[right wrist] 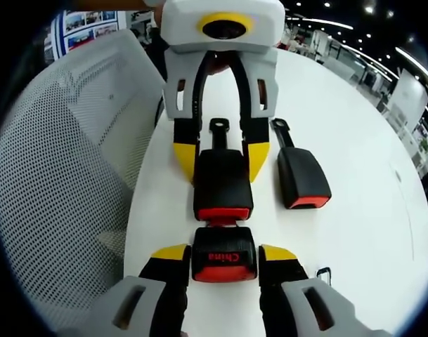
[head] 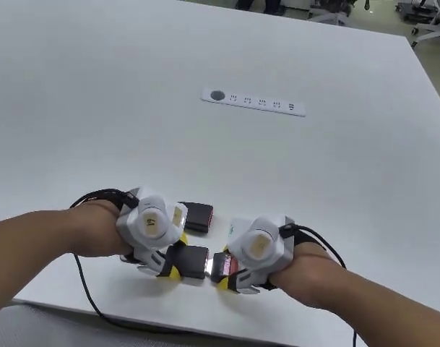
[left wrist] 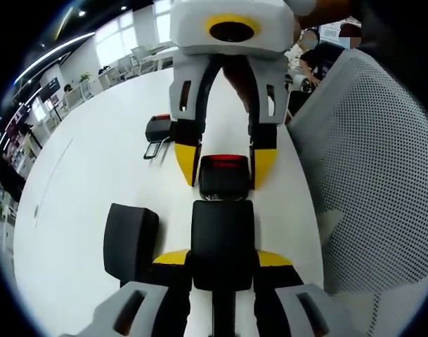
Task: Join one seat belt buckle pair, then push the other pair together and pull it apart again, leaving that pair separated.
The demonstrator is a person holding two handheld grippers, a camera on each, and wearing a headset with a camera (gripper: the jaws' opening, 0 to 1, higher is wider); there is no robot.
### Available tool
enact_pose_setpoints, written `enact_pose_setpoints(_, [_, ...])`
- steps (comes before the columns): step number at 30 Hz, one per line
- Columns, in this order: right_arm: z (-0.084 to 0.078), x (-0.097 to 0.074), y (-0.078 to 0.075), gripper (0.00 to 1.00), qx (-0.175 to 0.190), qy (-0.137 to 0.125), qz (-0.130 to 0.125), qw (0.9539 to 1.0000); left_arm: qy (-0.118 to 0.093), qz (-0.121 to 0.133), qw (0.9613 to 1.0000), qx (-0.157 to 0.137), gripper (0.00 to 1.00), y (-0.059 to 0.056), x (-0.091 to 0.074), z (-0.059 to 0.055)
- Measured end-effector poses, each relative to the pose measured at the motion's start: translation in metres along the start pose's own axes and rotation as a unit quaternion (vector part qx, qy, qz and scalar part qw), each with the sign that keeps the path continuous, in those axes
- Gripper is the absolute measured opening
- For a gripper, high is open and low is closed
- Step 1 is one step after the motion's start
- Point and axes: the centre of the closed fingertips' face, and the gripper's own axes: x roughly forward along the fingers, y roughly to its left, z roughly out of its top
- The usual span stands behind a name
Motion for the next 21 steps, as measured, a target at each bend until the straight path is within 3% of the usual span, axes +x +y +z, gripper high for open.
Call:
enact_pose_setpoints(6, [0.011,-0.006,0.001,0.36,-0.001,-0.015,-0.001,0.9999,0.001,-0.002,0.9999,0.010,0.43,-0.004,-0.011,0.002])
enact_pose_setpoints(10, [0.021,-0.015,-0.001,0.35,0.011,-0.032,0.003,0.9994,-0.020,0.010,0.9995,-0.021,0.46,0.004,-0.023,0.009])
enact_pose_setpoints(13, [0.032,-0.024,-0.007,0.35,0.008,-0.042,-0.002,0.9991,-0.056,0.024,0.9975,-0.034,0.46,0.016,-0.036,0.021])
enact_pose_setpoints(15, [0.037,-0.028,-0.010,0.34,0.002,-0.044,-0.001,0.9990,-0.061,0.024,0.9976,-0.024,0.46,0.017,-0.046,0.030])
enact_pose_setpoints(17, [0.040,-0.033,-0.017,0.35,-0.003,-0.047,-0.008,0.9989,-0.062,0.035,0.9973,-0.020,0.46,0.031,-0.050,0.033])
enact_pose_setpoints(21, [0.040,-0.038,-0.028,0.34,-0.013,-0.045,-0.017,0.9987,-0.059,0.042,0.9973,-0.013,0.45,0.047,-0.051,0.037])
